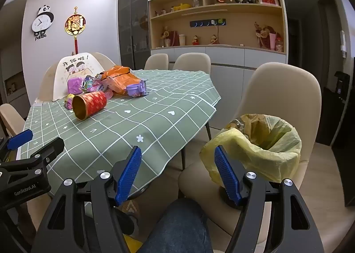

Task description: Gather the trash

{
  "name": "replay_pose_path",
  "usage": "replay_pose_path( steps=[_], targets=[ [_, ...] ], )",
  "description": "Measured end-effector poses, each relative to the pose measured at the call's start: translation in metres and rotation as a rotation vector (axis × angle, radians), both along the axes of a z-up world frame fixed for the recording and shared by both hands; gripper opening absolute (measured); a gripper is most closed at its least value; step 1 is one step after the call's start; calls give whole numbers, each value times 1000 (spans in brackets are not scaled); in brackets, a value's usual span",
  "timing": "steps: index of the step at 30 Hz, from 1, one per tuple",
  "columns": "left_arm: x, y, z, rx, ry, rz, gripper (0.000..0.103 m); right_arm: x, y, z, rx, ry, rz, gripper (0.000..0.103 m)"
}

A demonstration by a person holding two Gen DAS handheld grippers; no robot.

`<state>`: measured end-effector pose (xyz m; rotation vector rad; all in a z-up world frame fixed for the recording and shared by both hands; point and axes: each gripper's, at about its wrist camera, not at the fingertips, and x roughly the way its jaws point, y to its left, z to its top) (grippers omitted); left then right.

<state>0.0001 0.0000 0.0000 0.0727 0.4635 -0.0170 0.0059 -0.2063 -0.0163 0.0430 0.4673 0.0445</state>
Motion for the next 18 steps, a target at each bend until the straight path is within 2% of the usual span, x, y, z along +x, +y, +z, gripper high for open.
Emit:
replay_pose_path(
  steps=[18],
  targets=[
    [-2,-3,-3,1,2,2,94,0,-2,-1,4,0,-3,65]
  ],
)
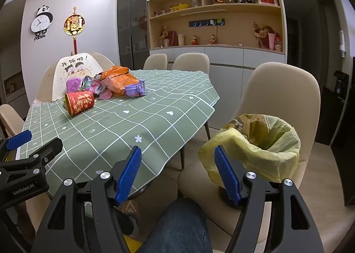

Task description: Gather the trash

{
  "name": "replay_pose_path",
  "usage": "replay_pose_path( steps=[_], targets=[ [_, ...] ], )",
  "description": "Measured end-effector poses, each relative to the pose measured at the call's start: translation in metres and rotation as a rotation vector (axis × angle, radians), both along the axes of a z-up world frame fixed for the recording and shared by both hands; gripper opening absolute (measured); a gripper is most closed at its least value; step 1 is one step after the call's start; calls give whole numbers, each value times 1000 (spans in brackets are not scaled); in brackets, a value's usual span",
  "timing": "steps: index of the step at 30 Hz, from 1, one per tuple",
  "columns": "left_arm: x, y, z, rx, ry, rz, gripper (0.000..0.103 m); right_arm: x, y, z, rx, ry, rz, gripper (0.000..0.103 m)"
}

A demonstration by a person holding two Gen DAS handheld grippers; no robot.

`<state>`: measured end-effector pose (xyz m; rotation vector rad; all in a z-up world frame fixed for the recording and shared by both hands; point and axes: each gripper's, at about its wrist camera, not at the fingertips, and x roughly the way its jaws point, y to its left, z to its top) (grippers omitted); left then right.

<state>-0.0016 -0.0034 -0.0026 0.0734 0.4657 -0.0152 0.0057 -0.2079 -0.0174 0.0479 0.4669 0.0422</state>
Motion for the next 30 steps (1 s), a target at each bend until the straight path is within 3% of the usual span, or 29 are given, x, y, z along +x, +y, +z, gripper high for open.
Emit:
replay_pose_path(
  steps=[30],
  targets=[
    [1,0,1,1,-1,0,94,1,-3,0,1,2,-1,65]
  ],
)
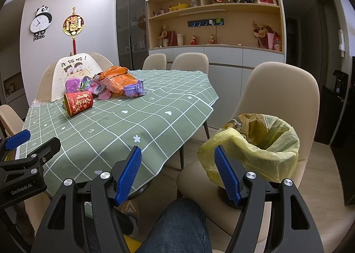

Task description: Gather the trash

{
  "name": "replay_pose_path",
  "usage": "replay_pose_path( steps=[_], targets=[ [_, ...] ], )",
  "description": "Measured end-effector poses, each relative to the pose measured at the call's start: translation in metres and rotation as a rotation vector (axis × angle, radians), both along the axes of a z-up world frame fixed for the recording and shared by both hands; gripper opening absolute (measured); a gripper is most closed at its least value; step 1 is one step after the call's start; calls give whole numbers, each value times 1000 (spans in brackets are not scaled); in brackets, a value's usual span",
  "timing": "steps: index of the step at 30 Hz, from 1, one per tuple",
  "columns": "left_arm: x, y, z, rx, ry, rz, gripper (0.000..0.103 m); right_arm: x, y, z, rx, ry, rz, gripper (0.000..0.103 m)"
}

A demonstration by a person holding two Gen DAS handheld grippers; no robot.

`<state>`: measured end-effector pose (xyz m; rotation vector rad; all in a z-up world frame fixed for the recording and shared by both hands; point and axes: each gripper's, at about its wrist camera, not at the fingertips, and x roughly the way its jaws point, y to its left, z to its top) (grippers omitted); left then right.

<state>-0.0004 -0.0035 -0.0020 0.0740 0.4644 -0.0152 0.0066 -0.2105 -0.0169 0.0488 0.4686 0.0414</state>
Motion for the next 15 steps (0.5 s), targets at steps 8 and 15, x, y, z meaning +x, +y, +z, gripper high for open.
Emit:
replay_pose_path(
  steps=[8,15],
  targets=[
    [0,0,0,0,-1,0,94,0,-1,1,2,0,-1,65],
    [0,0,0,1,-1,0,94,0,-1,1,2,-1,-1,65]
  ],
)
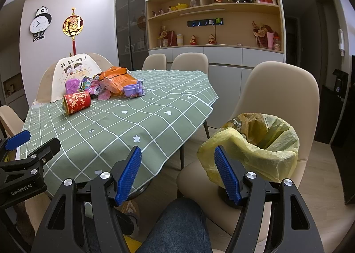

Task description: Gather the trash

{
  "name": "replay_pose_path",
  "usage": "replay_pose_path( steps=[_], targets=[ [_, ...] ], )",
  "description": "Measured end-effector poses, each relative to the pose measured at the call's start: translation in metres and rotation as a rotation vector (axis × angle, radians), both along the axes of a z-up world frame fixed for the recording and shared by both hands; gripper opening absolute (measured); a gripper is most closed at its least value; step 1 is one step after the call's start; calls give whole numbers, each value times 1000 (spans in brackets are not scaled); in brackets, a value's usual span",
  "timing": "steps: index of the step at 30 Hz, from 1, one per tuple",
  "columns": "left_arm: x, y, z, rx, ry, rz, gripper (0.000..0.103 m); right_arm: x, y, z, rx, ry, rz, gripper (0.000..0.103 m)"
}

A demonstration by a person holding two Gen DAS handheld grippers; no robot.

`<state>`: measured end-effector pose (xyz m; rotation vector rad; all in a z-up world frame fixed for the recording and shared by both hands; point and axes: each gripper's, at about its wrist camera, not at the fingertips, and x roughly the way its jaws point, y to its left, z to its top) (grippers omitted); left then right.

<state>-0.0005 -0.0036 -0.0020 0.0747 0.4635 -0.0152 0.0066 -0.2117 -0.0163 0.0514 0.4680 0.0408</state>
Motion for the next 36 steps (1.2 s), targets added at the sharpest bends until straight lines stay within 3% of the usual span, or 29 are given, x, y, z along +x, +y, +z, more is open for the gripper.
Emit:
replay_pose_path(
  steps=[30,36],
  targets=[
    [0,-1,-1,0,1,-1,94,0,-1,0,1,0,0,65],
    [11,7,5,-16,14,-7,94,12,-4,7,-41,-7,-19,65]
  ],
)
